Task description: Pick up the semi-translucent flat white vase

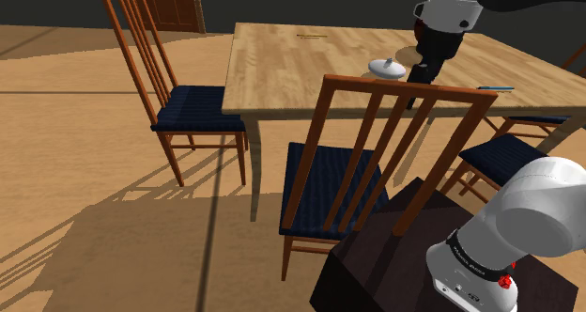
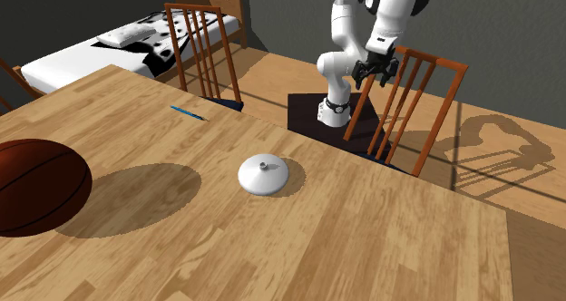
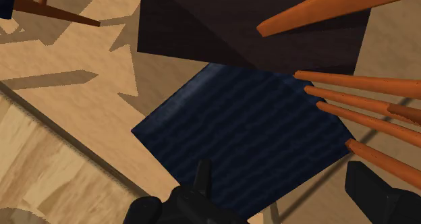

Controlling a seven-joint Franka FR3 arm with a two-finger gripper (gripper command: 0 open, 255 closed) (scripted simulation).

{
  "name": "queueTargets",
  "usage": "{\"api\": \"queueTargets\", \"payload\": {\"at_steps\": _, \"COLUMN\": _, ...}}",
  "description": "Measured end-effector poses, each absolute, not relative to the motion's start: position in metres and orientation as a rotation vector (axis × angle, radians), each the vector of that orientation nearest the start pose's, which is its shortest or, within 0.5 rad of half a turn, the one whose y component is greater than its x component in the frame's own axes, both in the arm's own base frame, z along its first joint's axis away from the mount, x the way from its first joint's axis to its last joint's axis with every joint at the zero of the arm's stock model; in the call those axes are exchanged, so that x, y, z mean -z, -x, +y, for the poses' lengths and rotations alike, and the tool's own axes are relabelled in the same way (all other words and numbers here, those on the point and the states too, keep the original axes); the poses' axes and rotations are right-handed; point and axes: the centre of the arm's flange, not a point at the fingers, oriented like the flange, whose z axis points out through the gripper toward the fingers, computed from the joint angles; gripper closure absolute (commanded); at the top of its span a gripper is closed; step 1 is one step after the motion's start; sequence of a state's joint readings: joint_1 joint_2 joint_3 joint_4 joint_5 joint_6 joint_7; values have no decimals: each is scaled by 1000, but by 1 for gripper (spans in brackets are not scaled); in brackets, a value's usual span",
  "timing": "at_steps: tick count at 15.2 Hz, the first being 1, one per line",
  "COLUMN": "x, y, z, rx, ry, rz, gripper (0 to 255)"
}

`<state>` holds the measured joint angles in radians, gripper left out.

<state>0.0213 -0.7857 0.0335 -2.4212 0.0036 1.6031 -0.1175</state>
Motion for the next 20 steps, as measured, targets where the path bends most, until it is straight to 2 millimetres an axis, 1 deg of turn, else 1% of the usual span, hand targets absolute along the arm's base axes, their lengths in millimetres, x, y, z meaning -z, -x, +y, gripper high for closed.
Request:
{"api": "queueTargets", "payload": {"at_steps": 1, "x": -562, "y": -307, "z": 20, "rx": -53, "ry": 3150, "rz": -256, "gripper": 0}}
{"api": "queueTargets", "payload": {"at_steps": 2, "x": -562, "y": -311, "z": 14, "rx": -53, "ry": 3150, "rz": -256, "gripper": 0}}
{"api": "queueTargets", "payload": {"at_steps": 5, "x": -559, "y": -333, "z": -9, "rx": -53, "ry": 3151, "rz": -257, "gripper": 0}}
{"api": "queueTargets", "payload": {"at_steps": 6, "x": -556, "y": -341, "z": -20, "rx": -53, "ry": 3152, "rz": -258, "gripper": 0}}
{"api": "queueTargets", "payload": {"at_steps": 8, "x": -557, "y": -355, "z": -39, "rx": -53, "ry": 3153, "rz": -259, "gripper": 0}}
{"api": "queueTargets", "payload": {"at_steps": 9, "x": -554, "y": -363, "z": -52, "rx": -52, "ry": 3154, "rz": -259, "gripper": 0}}
{"api": "queueTargets", "payload": {"at_steps": 10, "x": -557, "y": -372, "z": -59, "rx": -53, "ry": 3155, "rz": -260, "gripper": 0}}
{"api": "queueTargets", "payload": {"at_steps": 12, "x": -557, "y": -390, "z": -80, "rx": -52, "ry": 3157, "rz": -261, "gripper": 0}}
{"api": "queueTargets", "payload": {"at_steps": 14, "x": -555, "y": -404, "z": -102, "rx": -53, "ry": 3158, "rz": -263, "gripper": 0}}
{"api": "queueTargets", "payload": {"at_steps": 15, "x": -554, "y": -414, "z": -113, "rx": -51, "ry": 3159, "rz": -263, "gripper": 0}}
{"api": "queueTargets", "payload": {"at_steps": 17, "x": -556, "y": -429, "z": -133, "rx": -51, "ry": 3161, "rz": -264, "gripper": 0}}
{"api": "queueTargets", "payload": {"at_steps": 20, "x": -548, "y": -453, "z": -166, "rx": -53, "ry": 3163, "rz": -266, "gripper": 0}}
